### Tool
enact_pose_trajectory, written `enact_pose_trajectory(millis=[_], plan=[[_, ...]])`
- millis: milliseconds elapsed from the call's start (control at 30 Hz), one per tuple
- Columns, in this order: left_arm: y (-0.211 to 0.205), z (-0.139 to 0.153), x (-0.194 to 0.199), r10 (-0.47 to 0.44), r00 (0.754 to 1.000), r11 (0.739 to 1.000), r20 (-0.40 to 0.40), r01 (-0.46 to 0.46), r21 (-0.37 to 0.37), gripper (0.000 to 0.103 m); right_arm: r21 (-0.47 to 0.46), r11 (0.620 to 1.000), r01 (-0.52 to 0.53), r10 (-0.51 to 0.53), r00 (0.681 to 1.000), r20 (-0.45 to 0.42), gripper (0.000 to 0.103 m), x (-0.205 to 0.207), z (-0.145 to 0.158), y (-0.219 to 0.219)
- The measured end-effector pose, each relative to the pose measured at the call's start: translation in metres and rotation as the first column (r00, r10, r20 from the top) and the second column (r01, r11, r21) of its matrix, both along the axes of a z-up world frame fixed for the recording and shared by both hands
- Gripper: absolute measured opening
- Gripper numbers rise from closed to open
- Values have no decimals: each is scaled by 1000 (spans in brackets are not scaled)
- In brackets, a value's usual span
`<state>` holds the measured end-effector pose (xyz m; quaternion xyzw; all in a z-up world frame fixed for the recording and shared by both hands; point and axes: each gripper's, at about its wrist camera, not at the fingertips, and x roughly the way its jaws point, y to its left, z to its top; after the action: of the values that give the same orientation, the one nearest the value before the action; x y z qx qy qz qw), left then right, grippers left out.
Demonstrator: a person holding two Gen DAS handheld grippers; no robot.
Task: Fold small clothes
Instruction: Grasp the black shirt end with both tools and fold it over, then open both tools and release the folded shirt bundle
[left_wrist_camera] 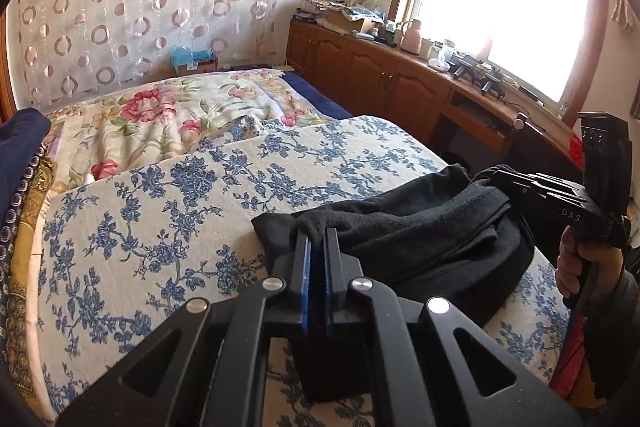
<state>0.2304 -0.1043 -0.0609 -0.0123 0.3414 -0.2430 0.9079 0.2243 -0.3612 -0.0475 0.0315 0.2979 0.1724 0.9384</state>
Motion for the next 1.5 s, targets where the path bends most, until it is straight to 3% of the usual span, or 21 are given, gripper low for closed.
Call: enact_pose_trajectory(millis=[133, 167, 200, 233, 300, 400, 567, 833, 967, 1200, 1233, 1267, 1300, 1367, 1500], plan=[[4, -2, 6, 10, 1000, 1000, 0, -10, -3, 8, -21, 1000, 14, -14, 1000, 5, 13, 5, -3, 1], [6, 0, 5, 18, 1000, 1000, 11, -18, 0, 14, -26, 1000, 16, -15, 1000, 7, 15, 6, -2, 2], [8, 3, 4, 23, 1000, 1000, 20, -23, 1, 28, -33, 999, 20, -20, 1000, 12, 20, 5, 0, 2], [10, 4, 3, 23, 999, 1000, 24, -23, -1, 36, -42, 999, 32, -31, 999, 20, 24, 4, 2, 2], [15, 9, -2, 19, 999, 1000, 33, -18, -11, 45, -61, 997, 56, -54, 998, 39, 39, 0, 9, -1], [21, 12, -13, 6, 999, 1000, 39, -6, -17, 58, -56, 997, 54, -52, 998, 41, 39, -7, 18, -8], [28, 1, -32, -6, 1000, 1000, 12, 6, 1, 58, -91, 995, 51, -47, 998, 46, 40, -28, 26, -14], [20, -21, -30, -23, 998, 999, -58, 25, 45, 58, -179, 984, 6, -12, 999, -32, 40, -47, 3, -16], [8, -23, -18, -42, 997, 997, -64, 46, 62, 58, -205, 979, -9, -7, 997, -73, 40, -39, -11, -13], [-11, -9, 10, -58, 998, 995, -21, 59, 85, 58, -178, 983, -47, 41, 999, -36, 39, -2, -13, -5], [-12, -8, 14, -57, 998, 994, -16, 58, 89, 58, -164, 985, -48, 43, 998, -34, 36, 6, -12, -6], [-14, -6, 19, -51, 999, 994, -10, 52, 91, 58, -139, 988, -61, 57, 998, -34, 20, 12, -11, -7], [-14, -6, 24, -41, 999, 995, -7, 42, 92, 58, -109, 990, -85, 82, 996, -35, 11, 17, -10, -7], [-13, -8, 37, -1, 1000, 994, -6, 2, 107, 58, -74, 993, -97, 96, 995, -18, 7, 27, -8, -10], [-4, -19, 49, 93, 996, 984, -5, -91, 153, 58, -79, 996, 30, -37, 996, -86, 6, 54, -18, -22]])
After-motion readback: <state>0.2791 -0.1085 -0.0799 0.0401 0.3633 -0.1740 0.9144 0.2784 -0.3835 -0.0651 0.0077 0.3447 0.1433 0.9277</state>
